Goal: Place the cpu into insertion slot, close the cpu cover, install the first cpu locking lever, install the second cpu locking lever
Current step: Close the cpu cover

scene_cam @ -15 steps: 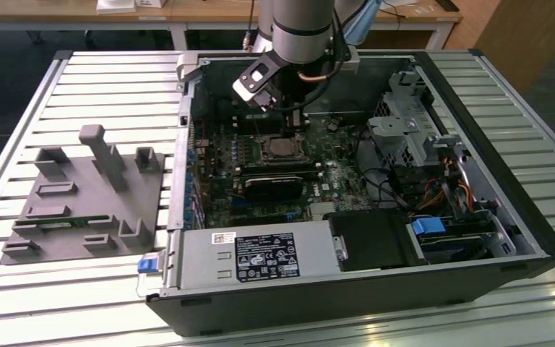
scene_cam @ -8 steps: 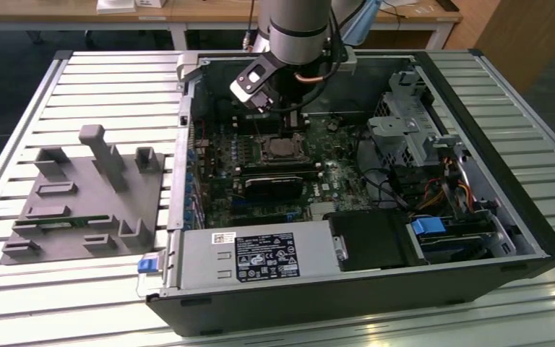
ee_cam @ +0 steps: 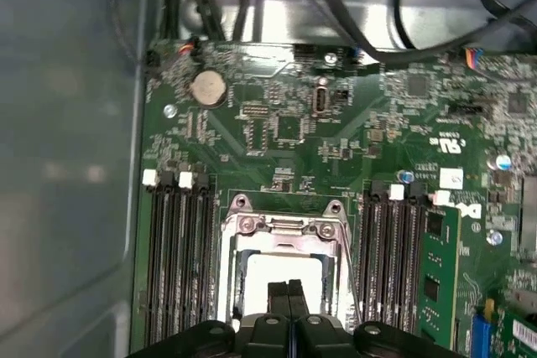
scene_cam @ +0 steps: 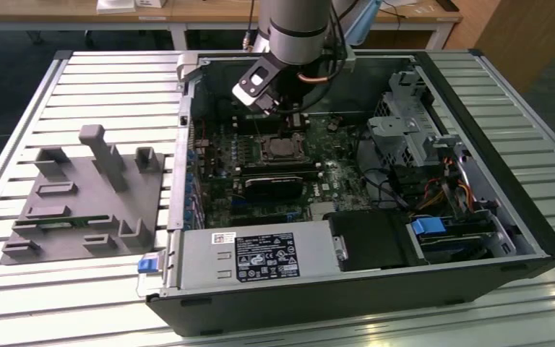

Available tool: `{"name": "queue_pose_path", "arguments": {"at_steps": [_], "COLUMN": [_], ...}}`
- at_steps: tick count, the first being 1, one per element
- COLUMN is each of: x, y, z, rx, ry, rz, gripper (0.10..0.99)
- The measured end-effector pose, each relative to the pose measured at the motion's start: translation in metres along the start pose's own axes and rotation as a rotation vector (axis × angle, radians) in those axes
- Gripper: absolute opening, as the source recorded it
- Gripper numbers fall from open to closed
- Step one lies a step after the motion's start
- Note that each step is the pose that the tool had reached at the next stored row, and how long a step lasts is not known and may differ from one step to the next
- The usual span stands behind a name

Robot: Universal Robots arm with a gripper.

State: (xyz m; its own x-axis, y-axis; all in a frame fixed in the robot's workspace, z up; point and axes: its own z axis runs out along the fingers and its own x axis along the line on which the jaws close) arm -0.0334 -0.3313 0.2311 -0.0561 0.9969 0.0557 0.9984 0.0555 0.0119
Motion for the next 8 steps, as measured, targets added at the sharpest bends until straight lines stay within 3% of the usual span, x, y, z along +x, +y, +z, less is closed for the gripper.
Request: {"name": "queue_pose_path", "arguments": {"at_steps": [8], "x": [0.0], "y": [0.0], "z": [0.0002], "rx": [0.008], "ry": [0.0016], "rz": [-0.145], "gripper": [0.106]}}
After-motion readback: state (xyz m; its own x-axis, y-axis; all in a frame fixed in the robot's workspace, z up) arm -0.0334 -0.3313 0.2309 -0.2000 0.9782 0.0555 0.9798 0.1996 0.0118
